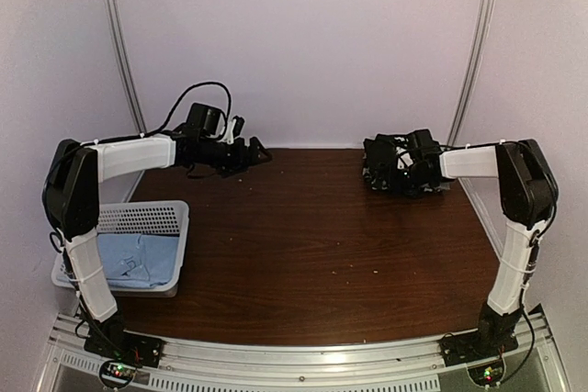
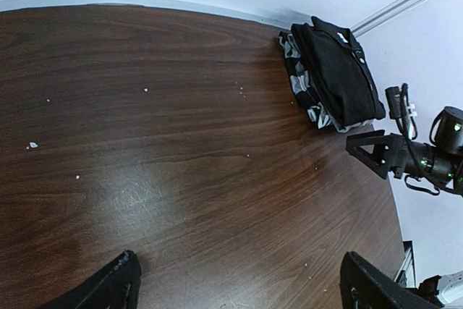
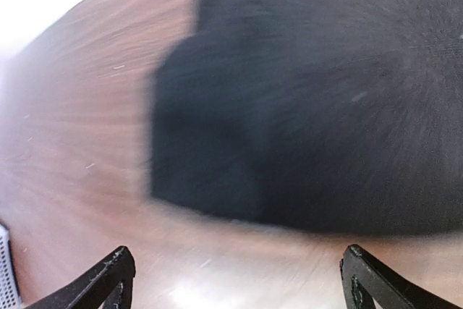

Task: Fold and stack the long sleeve shirts
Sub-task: Move the square-folded shirt to the corner of the board, then reset both arms

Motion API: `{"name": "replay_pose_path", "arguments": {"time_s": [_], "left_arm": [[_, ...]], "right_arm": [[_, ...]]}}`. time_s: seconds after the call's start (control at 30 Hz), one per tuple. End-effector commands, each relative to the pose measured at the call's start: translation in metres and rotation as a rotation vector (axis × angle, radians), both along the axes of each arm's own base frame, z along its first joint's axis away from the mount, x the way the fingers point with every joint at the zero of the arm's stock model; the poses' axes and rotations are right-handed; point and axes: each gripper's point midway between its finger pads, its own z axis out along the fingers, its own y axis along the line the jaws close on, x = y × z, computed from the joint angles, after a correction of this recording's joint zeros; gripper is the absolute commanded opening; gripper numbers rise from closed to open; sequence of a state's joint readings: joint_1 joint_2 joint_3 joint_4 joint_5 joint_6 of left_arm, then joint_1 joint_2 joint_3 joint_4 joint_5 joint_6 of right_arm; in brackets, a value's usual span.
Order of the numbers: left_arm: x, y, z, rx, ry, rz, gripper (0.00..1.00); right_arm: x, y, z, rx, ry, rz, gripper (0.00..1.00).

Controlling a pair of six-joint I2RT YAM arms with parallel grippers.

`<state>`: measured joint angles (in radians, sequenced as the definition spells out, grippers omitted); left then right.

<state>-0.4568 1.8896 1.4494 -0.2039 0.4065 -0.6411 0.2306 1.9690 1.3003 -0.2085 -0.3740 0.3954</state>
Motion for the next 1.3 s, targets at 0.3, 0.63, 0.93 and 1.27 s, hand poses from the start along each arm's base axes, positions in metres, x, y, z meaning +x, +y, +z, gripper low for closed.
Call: {"name": "replay_pose_path", "arguments": {"time_s": [0.3, 0.63, 0.93, 1.27], "left_arm": [[-0.001, 0.010, 0.058, -0.027, -0.194, 0.000, 0.98], [-0.016, 0.019, 0.093, -0.025, -0.328, 0.019, 0.98], [-0.037, 0.034, 0.106, -0.014, -0.397, 0.037, 0.98], [-0.045, 0.045, 0.116, 0.001, -0.433, 0.064, 0.98]], "right_arm": [[-0.046, 0.063, 0.128, 0.045, -0.242, 0.094, 1.00], [-0.071, 0.069, 0.225, 0.140, -0.510, 0.086, 1.00], [-0.086, 0.058, 0.254, 0.189, -0.613, 0.056, 1.00], [-0.090, 0.045, 0.269, 0.184, -0.669, -0.003, 1.00]]}}
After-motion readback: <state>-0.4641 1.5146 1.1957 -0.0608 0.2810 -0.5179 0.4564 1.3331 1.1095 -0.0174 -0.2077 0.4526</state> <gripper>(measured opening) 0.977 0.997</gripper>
